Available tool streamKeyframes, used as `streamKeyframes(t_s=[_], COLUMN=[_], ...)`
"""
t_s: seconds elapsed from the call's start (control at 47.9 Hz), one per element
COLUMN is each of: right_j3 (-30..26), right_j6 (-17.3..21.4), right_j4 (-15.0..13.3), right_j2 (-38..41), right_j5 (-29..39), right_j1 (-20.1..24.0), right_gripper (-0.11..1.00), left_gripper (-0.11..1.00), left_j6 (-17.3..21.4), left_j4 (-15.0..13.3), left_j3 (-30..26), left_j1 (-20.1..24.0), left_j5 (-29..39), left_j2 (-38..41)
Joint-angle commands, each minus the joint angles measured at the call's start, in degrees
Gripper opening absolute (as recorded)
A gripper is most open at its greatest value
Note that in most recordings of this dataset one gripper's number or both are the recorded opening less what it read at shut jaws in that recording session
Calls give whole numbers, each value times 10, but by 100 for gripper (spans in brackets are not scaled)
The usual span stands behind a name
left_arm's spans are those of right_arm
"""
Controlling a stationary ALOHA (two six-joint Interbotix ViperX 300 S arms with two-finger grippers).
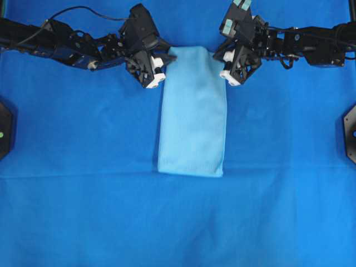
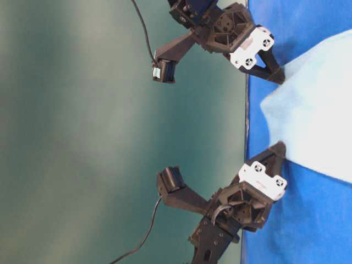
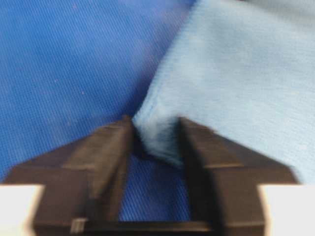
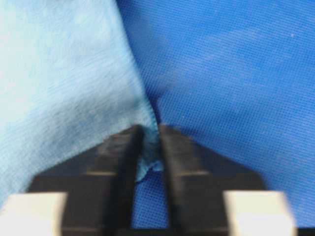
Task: Fold the light blue towel.
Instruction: 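Grasp the towel's far edge corners with both grippers, then pull the far edge toward the near edge, folding the towel in half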
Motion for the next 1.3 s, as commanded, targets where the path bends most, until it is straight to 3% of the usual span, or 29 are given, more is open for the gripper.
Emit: streamKeyframes(t_s=[0.0,0.104,0.334,0.585,0.982,1.274], right_j3=[-3,-5,-6,-7,-3,20], right_j6=[-2,-2,-2,-8,-7,5], right_j4=[-2,-2,-2,-4,-4,8], right_j2=[-6,-7,-18,-69,-100,-166], right_j5=[12,13,13,34,45,107], right_j1=[-4,-4,-4,-4,-1,69], right_gripper=[7,3,3,3,3,3], left_gripper=[22,3,3,3,3,3], left_j6=[4,21,30,42,98,117], left_j4=[0,-1,-1,0,-1,-1], left_j3=[5,7,4,7,4,39], left_j1=[4,2,-6,-4,-4,-61], left_j5=[4,6,17,51,56,68], left_j2=[-11,-13,-21,-85,-101,-158])
